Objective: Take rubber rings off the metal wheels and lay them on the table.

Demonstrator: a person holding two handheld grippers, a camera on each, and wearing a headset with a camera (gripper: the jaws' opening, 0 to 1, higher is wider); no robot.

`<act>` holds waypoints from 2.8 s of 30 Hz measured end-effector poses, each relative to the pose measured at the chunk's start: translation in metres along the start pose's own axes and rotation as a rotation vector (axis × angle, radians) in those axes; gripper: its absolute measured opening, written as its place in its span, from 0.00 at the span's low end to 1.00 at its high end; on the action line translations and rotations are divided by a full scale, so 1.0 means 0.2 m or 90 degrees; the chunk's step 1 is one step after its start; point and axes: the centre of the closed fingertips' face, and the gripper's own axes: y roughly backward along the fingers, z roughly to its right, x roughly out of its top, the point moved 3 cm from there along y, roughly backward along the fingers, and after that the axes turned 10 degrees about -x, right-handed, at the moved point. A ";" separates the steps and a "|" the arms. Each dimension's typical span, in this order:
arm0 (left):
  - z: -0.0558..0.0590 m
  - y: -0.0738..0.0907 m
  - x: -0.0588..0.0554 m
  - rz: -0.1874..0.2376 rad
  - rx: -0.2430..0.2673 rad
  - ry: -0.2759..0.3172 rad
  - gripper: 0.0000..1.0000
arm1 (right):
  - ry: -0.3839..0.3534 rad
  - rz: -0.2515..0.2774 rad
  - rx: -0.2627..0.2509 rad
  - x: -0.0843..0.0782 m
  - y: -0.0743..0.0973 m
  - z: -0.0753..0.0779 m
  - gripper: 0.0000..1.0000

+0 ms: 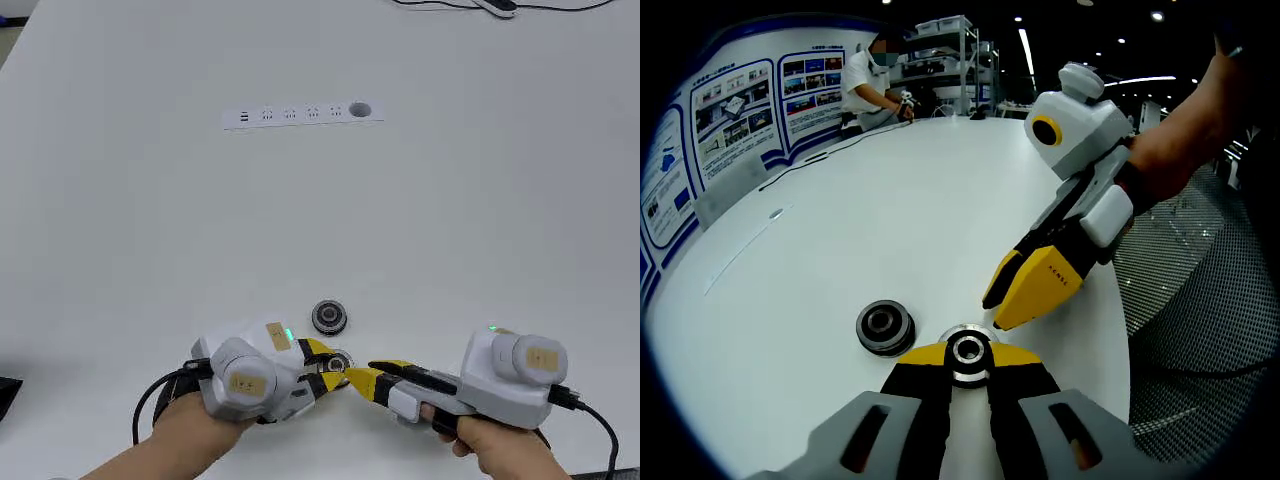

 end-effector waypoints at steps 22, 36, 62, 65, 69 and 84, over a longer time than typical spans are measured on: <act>0.00 0.00 0.00 0.008 -0.004 0.002 0.13 | -0.079 -0.034 0.002 -0.02 -0.07 -0.01 0.21; 0.00 0.00 -0.02 0.014 -0.004 0.006 0.13 | -0.111 -0.035 0.008 -0.03 -0.08 0.00 0.21; 0.00 0.00 0.00 0.020 -0.004 0.012 0.13 | -0.049 -0.038 0.008 -0.01 -0.06 -0.02 0.17; 0.00 0.00 0.00 0.020 -0.004 0.012 0.13 | -0.039 -0.038 0.006 0.00 -0.05 -0.02 0.16; 0.00 0.00 -0.01 0.021 -0.004 0.013 0.13 | -0.032 -0.033 0.007 0.01 -0.04 -0.02 0.14; 0.00 0.00 -0.01 0.024 -0.003 0.016 0.13 | -0.044 -0.041 0.006 0.00 -0.07 -0.02 0.20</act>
